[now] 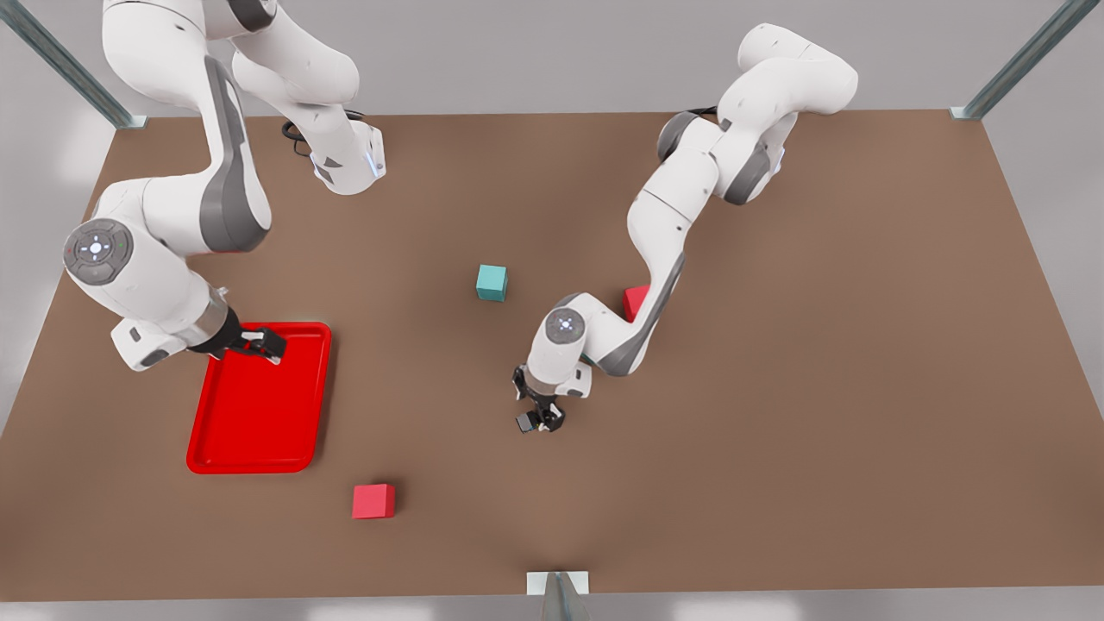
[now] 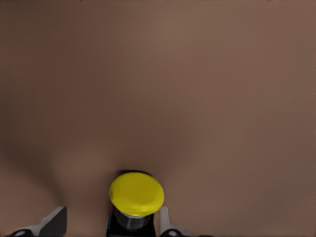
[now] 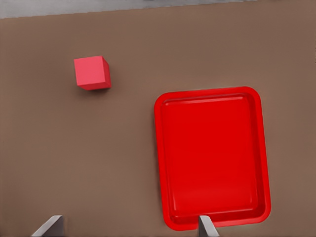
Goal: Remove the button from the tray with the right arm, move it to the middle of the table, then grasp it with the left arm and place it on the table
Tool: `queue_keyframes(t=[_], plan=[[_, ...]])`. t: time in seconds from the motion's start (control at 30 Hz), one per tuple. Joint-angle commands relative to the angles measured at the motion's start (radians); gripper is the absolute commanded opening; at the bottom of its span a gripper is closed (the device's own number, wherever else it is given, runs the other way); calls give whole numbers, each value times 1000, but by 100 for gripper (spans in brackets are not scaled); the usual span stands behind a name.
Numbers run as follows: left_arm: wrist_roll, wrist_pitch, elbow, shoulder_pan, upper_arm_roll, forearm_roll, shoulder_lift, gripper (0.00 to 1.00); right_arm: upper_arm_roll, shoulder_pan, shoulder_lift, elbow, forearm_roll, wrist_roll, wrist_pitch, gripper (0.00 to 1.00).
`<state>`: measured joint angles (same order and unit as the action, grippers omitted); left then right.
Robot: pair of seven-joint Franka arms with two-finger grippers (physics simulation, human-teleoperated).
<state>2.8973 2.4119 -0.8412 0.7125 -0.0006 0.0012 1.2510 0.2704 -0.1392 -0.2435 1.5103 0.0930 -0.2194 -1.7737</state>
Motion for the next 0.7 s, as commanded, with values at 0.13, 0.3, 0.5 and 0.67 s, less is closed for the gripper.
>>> queue_keyframes(t=[0.13, 0.3, 0.5, 0.67], plan=[[54, -4, 1, -10, -4, -7, -2, 62, 9, 4, 19, -27, 7, 29, 106, 100], [42, -10, 1, -16, -12, -7, -5, 57, -3, -2, 58, -19, 21, 29, 146, 100], [-33, -53, -4, -16, -24, -7, -30, 54, -195, 107, 125, -5, -32, 51, 160, 100], [-84, -125, -9, -18, -16, -6, -61, 54, -195, 99, 150, 2, -33, 63, 183, 100]])
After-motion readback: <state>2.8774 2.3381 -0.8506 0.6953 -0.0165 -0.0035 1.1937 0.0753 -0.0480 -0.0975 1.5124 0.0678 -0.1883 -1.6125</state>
